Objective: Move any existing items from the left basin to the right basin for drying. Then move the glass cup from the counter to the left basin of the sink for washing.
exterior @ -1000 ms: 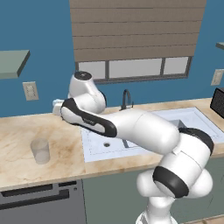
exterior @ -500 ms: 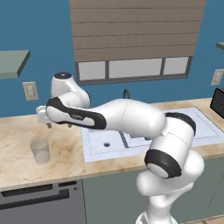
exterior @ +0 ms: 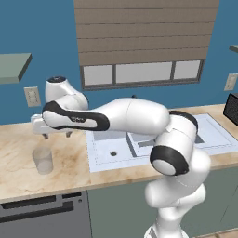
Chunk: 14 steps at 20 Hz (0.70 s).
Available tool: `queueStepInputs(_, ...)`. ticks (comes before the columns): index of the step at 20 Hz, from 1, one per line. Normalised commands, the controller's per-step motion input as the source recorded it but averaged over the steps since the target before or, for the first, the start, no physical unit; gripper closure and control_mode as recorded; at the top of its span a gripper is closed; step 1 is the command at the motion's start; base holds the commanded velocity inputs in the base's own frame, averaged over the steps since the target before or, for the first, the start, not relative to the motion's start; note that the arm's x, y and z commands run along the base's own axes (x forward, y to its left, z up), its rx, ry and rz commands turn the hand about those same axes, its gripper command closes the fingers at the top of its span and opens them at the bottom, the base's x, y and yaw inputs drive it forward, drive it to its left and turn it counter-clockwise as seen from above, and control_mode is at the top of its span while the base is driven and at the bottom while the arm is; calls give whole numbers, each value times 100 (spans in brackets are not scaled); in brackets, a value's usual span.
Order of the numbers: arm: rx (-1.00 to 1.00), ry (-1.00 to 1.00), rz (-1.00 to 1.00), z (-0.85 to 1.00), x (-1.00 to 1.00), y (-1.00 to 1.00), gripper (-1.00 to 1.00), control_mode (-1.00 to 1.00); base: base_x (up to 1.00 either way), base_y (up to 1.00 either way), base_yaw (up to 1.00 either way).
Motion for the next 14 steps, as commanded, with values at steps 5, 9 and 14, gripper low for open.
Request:
queueStepInputs(5,-3,0,2,-19,-3,3,-100,-100,0,0,0)
queueStepInputs(9,-5,0,1,-28,2,0,-100,-100,0,0,0)
queueStepInputs(14,-3,0,1,-13,8,5,-100,-100,0,0,0)
